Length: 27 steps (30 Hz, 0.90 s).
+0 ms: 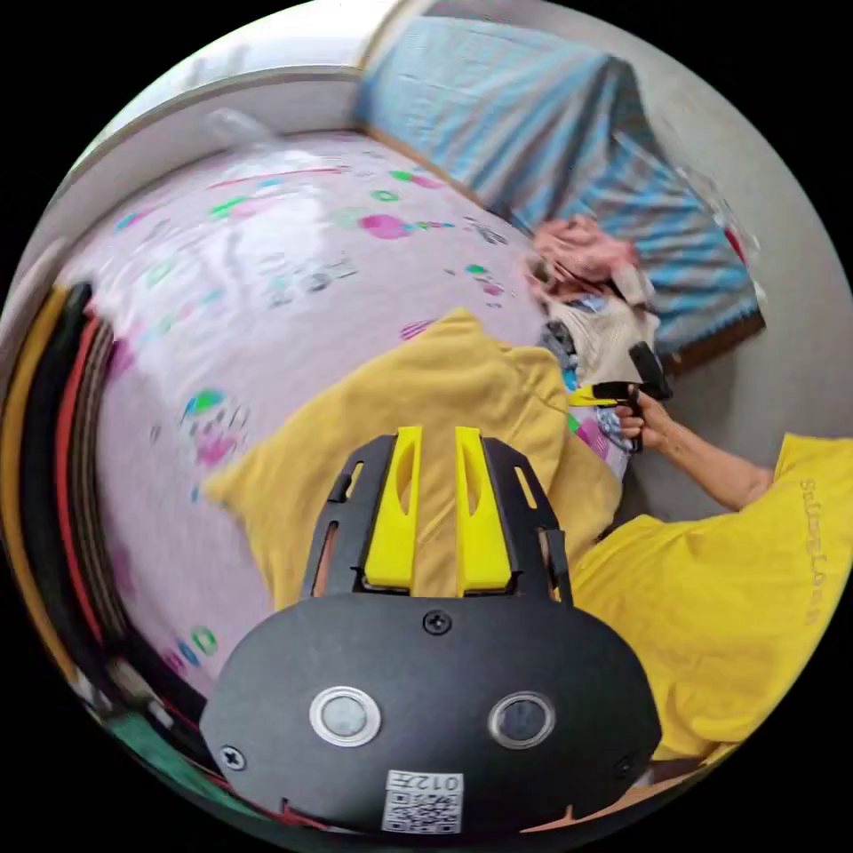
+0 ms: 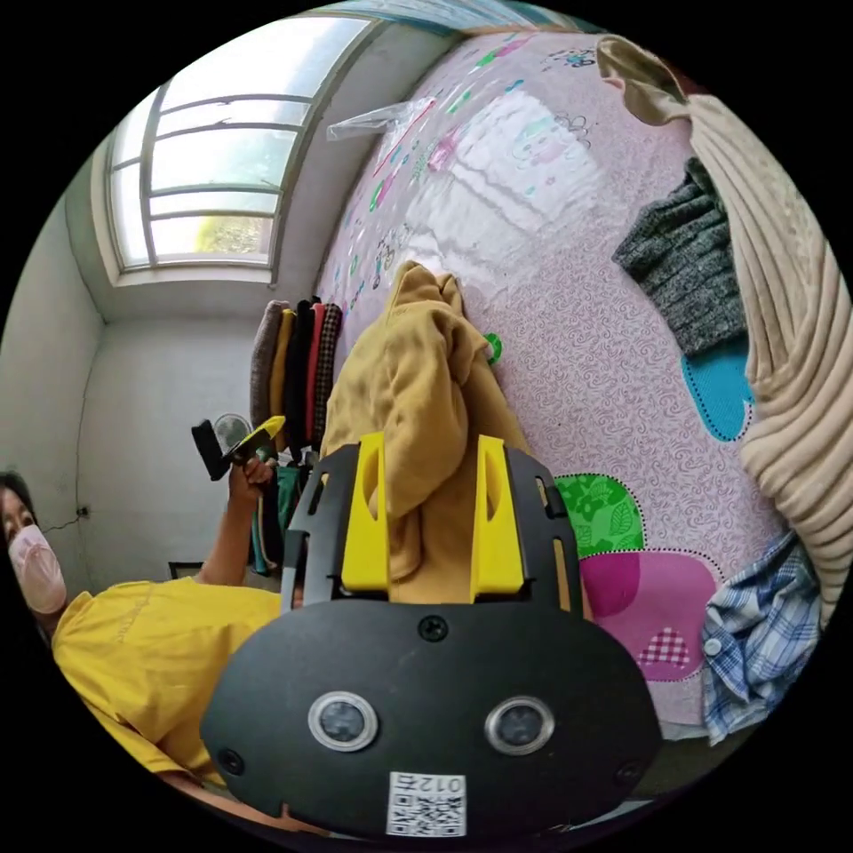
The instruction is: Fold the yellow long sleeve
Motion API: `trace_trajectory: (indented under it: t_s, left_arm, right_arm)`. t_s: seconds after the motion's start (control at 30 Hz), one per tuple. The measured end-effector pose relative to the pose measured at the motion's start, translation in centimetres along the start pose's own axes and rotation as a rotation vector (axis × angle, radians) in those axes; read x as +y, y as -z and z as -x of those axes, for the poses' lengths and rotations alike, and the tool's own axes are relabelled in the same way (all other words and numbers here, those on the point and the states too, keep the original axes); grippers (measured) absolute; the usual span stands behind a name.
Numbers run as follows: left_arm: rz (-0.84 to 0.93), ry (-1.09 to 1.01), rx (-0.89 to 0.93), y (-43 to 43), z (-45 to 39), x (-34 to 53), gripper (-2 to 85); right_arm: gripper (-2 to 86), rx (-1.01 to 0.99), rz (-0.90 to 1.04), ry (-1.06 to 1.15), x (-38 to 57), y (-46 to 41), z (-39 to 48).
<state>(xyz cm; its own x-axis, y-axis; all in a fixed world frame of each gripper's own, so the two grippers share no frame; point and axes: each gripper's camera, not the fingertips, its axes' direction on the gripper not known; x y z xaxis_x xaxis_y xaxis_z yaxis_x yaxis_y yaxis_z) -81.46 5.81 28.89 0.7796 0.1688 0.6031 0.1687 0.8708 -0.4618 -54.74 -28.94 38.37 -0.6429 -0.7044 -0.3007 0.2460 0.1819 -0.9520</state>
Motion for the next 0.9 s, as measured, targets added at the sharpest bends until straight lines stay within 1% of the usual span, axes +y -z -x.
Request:
trace_trajectory:
  t_s: [0.07, 0.1, 0.13, 0.17, 0.2, 0.23, 0.27, 0.3, 0.37, 0.47, 0.63, 0.7, 0.77, 0.8, 0.87, 0.9]
  left_arm:
    - [0.110, -0.267, -0.008, -6.3, -5.7, -9.4, 3.3]
    - [0.133, -0.322, -0.018, -8.0, -7.1, -11.4, 3.4]
    - [0.184, -0.429, -0.023, -11.5, -9.7, -15.0, 3.4]
    - [0.264, -0.524, 0.002, -15.3, -12.1, -18.1, 3.4]
    - [0.316, -0.563, 0.019, -17.3, -13.1, -19.4, 3.5]
    - [0.413, -0.619, 0.032, -21.2, -14.9, -21.6, 3.5]
    - [0.495, -0.678, 0.043, -24.7, -16.4, -23.0, 3.5]
    - [0.540, -0.705, 0.050, -26.4, -17.0, -23.4, 3.5]
    - [0.716, -0.771, 0.097, -32.2, -18.6, -24.4, 3.4]
    - [0.845, -0.857, 0.124, -36.9, -20.0, -24.0, 2.8]
    - [0.910, -0.949, 0.140, -40.7, -21.8, -23.3, 0.9]
    - [0.918, -0.939, 0.142, -41.6, -22.0, -23.6, 0.5]
    - [0.839, -0.803, 0.181, -41.4, -20.1, -25.8, 0.2]
    - [0.830, -0.760, 0.208, -41.4, -19.2, -26.1, 0.1]
    - [0.802, -0.599, 0.298, -41.8, -15.8, -26.5, 0.1]
    - [0.794, -0.555, 0.320, -42.0, -15.1, -26.6, 0.2]
  right_arm:
    - [12.6, -0.038, -0.030, -0.022, 1.8, -0.4, -1.4]
    - [12.3, -0.036, -0.035, -0.024, 2.1, -0.4, -1.7]
    - [11.2, -0.031, -0.047, -0.025, 2.7, -0.5, -2.2]
    - [9.5, -0.042, -0.053, -0.020, 3.2, -0.6, -2.6]
    - [8.5, -0.056, -0.057, -0.015, 3.5, -0.7, -2.9]
    - [6.6, -0.069, -0.069, 0.000, 4.0, -0.6, -3.2]
    - [4.9, -0.052, -0.072, 0.026, 4.4, -0.4, -3.4]
    - [4.5, -0.042, -0.070, 0.043, 4.6, -0.4, -3.4]
    - [3.1, -0.041, -0.059, 0.099, 5.3, -0.1, -3.8]
    - [2.3, -0.069, -0.039, 0.123, 5.8, 0.2, -4.8]
    - [2.0, -0.058, -0.010, 0.154, 6.3, 0.1, -5.5]
    - [2.2, -0.050, -0.012, 0.165, 6.7, 0.2, -5.4]
    - [2.3, -0.009, -0.051, 0.185, 7.8, 0.5, -4.9]
    - [2.3, -0.001, -0.061, 0.181, 8.0, 0.4, -4.8]
    - [2.6, -0.027, -0.101, 0.123, 8.8, 0.1, -5.6]
    - [2.7, -0.037, -0.107, 0.105, 8.9, 0.0, -5.8]
